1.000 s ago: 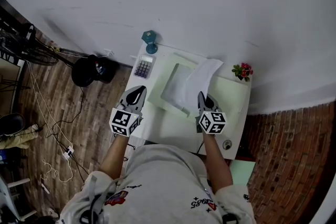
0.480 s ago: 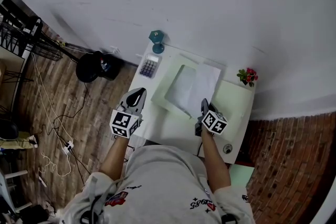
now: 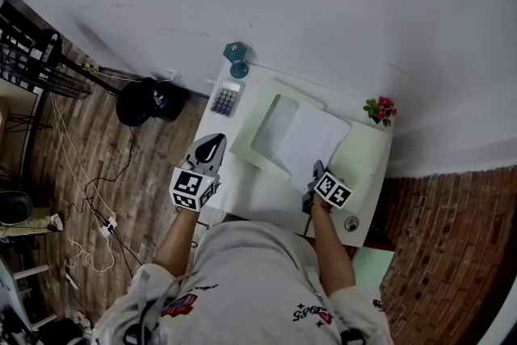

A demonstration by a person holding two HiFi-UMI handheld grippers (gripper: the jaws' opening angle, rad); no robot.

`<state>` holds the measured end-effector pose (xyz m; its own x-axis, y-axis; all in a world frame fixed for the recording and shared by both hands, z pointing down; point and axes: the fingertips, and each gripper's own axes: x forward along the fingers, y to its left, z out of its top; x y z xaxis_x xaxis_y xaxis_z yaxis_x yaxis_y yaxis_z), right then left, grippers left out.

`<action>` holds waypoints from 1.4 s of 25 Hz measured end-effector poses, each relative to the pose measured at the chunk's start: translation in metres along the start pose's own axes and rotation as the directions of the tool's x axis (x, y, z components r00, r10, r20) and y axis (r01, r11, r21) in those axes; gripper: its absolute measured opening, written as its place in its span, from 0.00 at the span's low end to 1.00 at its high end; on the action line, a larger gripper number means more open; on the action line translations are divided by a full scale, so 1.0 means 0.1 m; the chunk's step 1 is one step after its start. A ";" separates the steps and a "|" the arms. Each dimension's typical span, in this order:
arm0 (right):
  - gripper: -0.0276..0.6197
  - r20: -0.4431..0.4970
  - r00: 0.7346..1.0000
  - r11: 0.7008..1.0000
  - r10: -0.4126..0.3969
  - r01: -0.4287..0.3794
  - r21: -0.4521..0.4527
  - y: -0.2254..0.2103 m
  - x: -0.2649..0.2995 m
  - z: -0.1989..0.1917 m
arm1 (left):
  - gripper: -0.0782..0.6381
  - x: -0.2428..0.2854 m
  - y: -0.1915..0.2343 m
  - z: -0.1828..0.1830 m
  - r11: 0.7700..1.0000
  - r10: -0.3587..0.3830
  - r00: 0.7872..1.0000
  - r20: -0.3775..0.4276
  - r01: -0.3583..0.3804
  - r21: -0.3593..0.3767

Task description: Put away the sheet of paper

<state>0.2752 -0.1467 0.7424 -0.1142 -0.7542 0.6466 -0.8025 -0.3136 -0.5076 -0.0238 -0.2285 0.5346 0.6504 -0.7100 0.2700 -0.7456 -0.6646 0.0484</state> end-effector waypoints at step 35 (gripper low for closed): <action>0.05 -0.043 0.999 0.995 0.007 -0.011 -0.097 -0.11 0.26 0.08 | 0.15 -0.01 -0.03 -0.06 1.000 0.009 0.999 -0.037 -0.009 0.013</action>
<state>0.2853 -0.1677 0.7607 -0.1453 -0.7308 0.6669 -0.8540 -0.2478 -0.4575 -0.0230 -0.2244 0.5400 0.6378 -0.7071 0.3054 -0.7494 -0.6613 0.0340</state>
